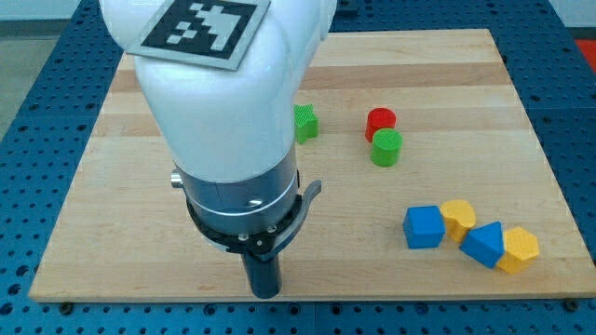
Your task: Move the blue cube vertically below the green star
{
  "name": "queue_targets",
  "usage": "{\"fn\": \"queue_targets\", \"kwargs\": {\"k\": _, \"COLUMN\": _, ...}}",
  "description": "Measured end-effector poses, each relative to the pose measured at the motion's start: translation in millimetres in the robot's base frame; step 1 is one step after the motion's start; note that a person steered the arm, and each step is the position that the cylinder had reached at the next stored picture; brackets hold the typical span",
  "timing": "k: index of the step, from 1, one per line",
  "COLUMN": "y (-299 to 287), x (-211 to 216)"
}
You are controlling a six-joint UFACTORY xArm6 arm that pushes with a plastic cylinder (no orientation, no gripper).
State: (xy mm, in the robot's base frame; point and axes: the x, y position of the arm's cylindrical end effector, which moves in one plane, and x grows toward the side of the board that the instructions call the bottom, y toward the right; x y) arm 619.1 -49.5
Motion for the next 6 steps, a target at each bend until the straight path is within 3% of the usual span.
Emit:
{"fn": "queue_targets", "kwargs": {"k": 3, "y": 0.5, "x": -0.3}}
{"fn": "queue_targets", "kwargs": {"k": 6, "y": 66.8, "x": 0.0}}
